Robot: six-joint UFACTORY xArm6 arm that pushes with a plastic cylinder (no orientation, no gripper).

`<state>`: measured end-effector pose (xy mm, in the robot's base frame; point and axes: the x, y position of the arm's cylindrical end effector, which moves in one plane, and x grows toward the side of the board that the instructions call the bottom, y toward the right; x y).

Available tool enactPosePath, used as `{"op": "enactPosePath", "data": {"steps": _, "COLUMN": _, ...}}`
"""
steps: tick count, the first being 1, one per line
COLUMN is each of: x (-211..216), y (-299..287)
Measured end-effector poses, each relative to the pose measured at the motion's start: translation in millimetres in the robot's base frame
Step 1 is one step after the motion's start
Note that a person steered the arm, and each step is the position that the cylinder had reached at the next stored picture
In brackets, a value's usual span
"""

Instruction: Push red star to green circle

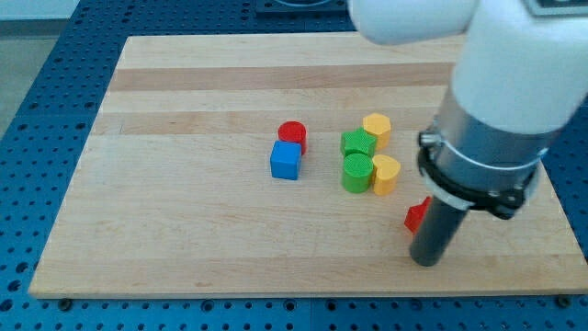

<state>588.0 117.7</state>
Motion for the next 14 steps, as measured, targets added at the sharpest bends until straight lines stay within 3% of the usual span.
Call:
{"op": "enactPosePath", "data": {"steps": 1, "x": -1, "y": -4}}
{"op": "enactPosePath", "data": {"steps": 3, "x": 7, "y": 105}}
{"op": "enactPosePath", "data": {"steps": 4, "x": -25, "y": 97}}
{"op": "enactPosePath", "data": {"steps": 11, "x": -26, "y": -86}}
{"op": "enactPosePath", "data": {"steps": 12, "x": 14, "y": -60}}
{"op": "enactPosePath", "data": {"steps": 13, "x": 24, "y": -25}}
{"op": "enactPosePath", "data": {"steps": 14, "x": -1, "y": -23}}
